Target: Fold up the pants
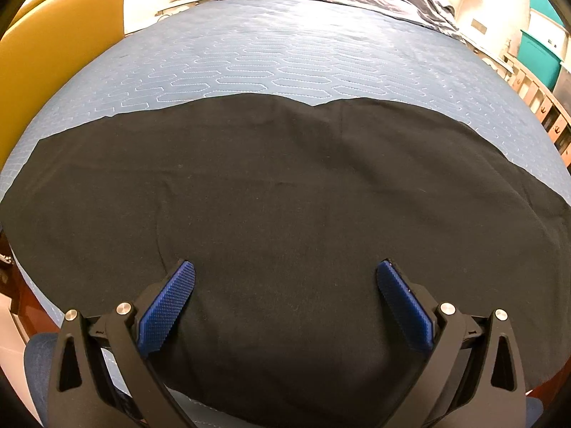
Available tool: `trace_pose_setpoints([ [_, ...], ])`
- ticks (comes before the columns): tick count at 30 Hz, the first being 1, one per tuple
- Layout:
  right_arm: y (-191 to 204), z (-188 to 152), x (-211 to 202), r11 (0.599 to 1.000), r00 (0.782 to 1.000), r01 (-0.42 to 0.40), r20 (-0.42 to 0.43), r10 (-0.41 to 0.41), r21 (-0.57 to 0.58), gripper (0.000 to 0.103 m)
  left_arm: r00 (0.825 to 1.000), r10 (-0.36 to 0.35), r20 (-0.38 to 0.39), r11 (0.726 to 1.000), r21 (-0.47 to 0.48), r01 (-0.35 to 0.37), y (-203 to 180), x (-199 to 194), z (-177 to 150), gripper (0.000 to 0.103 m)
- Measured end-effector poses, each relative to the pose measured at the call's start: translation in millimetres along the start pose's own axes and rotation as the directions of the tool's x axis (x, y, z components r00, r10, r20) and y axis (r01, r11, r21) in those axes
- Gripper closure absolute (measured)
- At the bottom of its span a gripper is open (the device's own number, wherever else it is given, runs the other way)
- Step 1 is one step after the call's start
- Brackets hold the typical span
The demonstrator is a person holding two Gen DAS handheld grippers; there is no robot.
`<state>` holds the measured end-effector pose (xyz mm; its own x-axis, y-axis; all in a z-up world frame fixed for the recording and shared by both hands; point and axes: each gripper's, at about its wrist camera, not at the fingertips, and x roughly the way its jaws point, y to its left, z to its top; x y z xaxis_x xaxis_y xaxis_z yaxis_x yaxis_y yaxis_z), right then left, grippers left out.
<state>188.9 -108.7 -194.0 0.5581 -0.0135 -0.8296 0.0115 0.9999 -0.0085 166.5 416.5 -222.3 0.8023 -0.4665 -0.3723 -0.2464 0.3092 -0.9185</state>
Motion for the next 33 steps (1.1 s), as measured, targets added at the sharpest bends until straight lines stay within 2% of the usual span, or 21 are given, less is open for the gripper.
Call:
trace_pose_setpoints([
  [7,-0.2,0.2,0.8,1.000,1.000,-0.007,-0.005,0.007,0.003,0.004,1.000,0.017,0.024,0.999,0.032,-0.018,-8.3,12.0,-0.5,0.067],
  [8,-0.3,0.2,0.9,1.000,1.000,-0.008,-0.005,0.008,0.004,0.004,0.999,0.028,0.027,0.999,0.038,-0.029,-10.8,14.4,1.1,0.069],
  [10,0.1,0.4,1.2,1.000,1.000,-0.009,-0.007,0.009,0.006,0.004,0.997,0.069,0.031,0.996,0.059,-0.071,-18.8,21.3,5.5,0.080],
  [12,-0.6,1.3,1.0,1.000,1.000,-0.013,-0.012,0.013,0.010,0.004,0.987,0.156,0.035,0.980,0.123,-0.159,-35.0,27.4,7.1,0.093],
  [14,-2.6,3.2,1.1,0.999,0.999,-0.030,-0.025,0.031,0.018,0.004,0.972,0.225,0.064,0.950,0.208,-0.233,-57.7,27.2,2.9,0.095],
  [16,-5.2,5.0,0.7,0.998,0.998,-0.052,-0.040,0.053,0.022,0.004,0.954,0.283,0.100,0.907,0.295,-0.300,-82.3,26.8,-3.8,0.096],
  [17,-7.7,6.6,-0.2,0.997,0.996,-0.071,-0.050,0.073,0.026,0.004,0.937,0.322,0.132,0.866,0.359,-0.348,-101.2,26.9,-10.1,0.096],
  [19,-14.2,9.3,-2.7,0.992,0.991,-0.113,-0.062,0.115,0.048,0.004,0.916,0.356,0.185,0.789,0.465,-0.401,-134.2,27.6,-24.5,0.096],
  [21,-28.6,12.5,-8.2,0.975,0.978,-0.191,-0.065,0.200,0.117,0.005,0.897,0.368,0.245,0.682,0.585,-0.439,-174.1,32.7,-49.2,0.096],
  [22,-36.4,14.0,-11.4,0.961,0.968,-0.232,-0.062,0.243,0.148,0.005,0.889,0.367,0.273,0.607,0.654,-0.451,-197.4,38.7,-68.2,0.096],
  [23,-42.1,15.0,-14.0,0.951,0.960,-0.261,-0.056,0.273,0.167,0.005,0.886,0.361,0.290,0.552,0.699,-0.454,-215.0,45.3,-84.9,0.096],
  [25,-56.5,17.5,-20.8,0.922,0.941,-0.322,-0.034,0.337,0.217,0.005,0.885,0.343,0.314,0.433,0.784,-0.446,-244.4,60.1,-121.4,0.096],
  [27,-77.1,19.7,-25.9,0.856,0.897,-0.420,-0.003,0.441,0.300,0.005,0.891,0.322,0.321,0.276,0.868,-0.412,-268.2,81.2,-177.8,0.096],
  [28,-89.7,20.3,-27.4,0.803,0.863,-0.479,0.022,0.505,0.353,0.005,0.894,0.316,0.318,0.222,0.891,-0.395,-272.0,90.4,-199.7,0.096],
  [29,-100.1,21.4,-28.0,0.764,0.839,-0.514,0.043,0.543,0.389,0.005,0.900,0.310,0.306,0.147,0.920,-0.363,-274.4,103.2,-232.2,0.096],
  [31,-112.8,22.4,-27.3,0.717,0.808,-0.553,0.065,0.585,0.425,0.005,0.910,0.319,0.266,0.035,0.956,-0.292,-266.7,126.6,-283.8,0.096],
  [33,-120.0,22.8,-21.6,0.682,0.779,-0.581,0.061,0.624,0.444,0.005,0.912,0.342,0.225,-0.075,0.974,-0.212,-241.8,153.1,-336.8,0.096],
])
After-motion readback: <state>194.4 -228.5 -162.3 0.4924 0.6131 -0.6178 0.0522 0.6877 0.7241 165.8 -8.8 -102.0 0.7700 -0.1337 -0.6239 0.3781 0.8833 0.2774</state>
